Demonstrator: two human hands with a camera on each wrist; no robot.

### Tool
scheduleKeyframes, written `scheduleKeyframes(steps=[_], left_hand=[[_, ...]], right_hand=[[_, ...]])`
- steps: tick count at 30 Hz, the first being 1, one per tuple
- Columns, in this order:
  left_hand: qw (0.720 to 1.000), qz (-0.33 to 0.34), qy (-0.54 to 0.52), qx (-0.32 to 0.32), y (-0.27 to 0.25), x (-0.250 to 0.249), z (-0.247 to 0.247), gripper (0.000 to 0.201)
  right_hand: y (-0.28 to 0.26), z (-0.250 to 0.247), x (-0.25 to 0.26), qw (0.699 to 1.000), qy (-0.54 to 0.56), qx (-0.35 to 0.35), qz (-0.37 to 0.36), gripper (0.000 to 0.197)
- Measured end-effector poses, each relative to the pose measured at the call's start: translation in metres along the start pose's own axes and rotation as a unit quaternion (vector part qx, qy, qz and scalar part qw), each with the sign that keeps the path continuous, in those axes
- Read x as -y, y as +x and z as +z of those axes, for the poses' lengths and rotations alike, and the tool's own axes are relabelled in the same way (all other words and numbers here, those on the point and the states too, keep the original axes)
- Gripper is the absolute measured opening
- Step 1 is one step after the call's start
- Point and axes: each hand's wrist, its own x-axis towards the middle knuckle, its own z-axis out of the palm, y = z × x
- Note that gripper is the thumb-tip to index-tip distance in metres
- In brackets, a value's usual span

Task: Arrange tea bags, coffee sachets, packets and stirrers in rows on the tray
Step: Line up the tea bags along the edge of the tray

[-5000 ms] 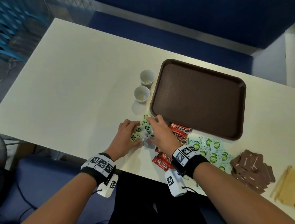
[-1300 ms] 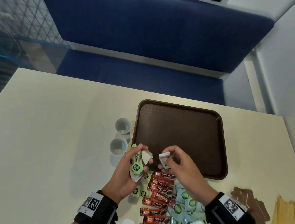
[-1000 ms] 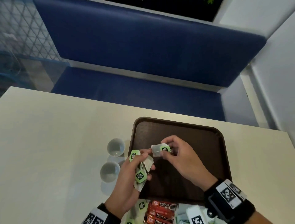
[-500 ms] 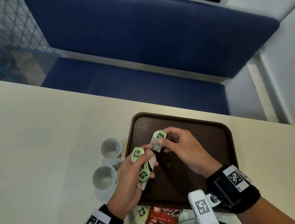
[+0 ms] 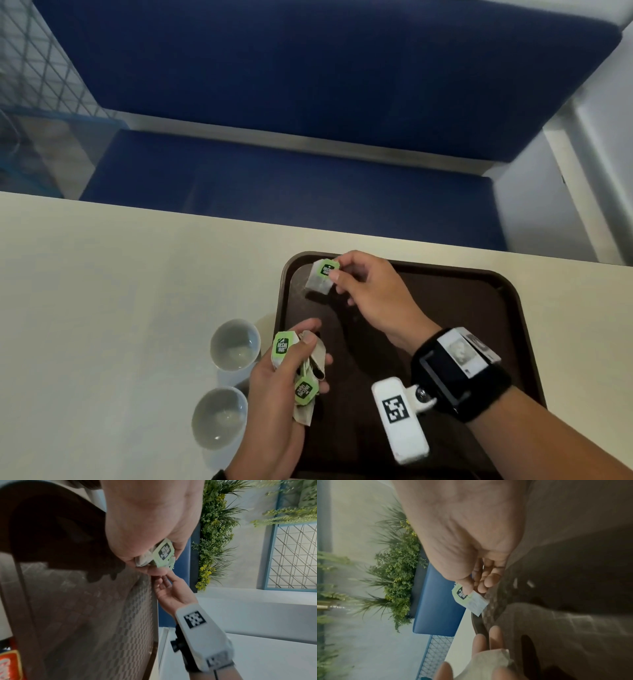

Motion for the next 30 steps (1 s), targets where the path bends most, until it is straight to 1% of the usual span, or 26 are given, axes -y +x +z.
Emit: scheduleKeyframes(steps=[6,10,15,19,24,30], left_hand=[[0.999,-0.026,-0.001,0.023,0.003,0.002,0.006,0.040],[0.999,-0.044,-0.008,0.029,0.002,0.003,0.009,0.031],[0.998,-0.047,-0.012,0.031,0.003,0.000,0.011,0.029],[0.998,-0.052,-0.021,0.033,0.002,-0.002,0.009,0.026],[0.996,-0.061,-0.044,0.035,0.001,-0.004,0.007,0.038],[0.994,-0.077,-0.058,0.043,-0.003,-0.004,0.004,0.041]], right_hand=[[0.041,0.017,-0.001,0.995,-0.089,-0.009,-0.049,0.006],[0.047,0.023,-0.003,0.990,-0.125,-0.023,-0.067,0.007],[0.049,0.029,-0.007,0.979,-0.169,-0.070,-0.094,0.005],[0.050,0.036,-0.011,0.980,-0.158,-0.084,-0.088,0.008],[0.049,0.036,-0.008,0.982,-0.144,-0.095,-0.075,0.005],[0.047,0.035,-0.005,0.984,-0.124,-0.109,-0.066,0.007]])
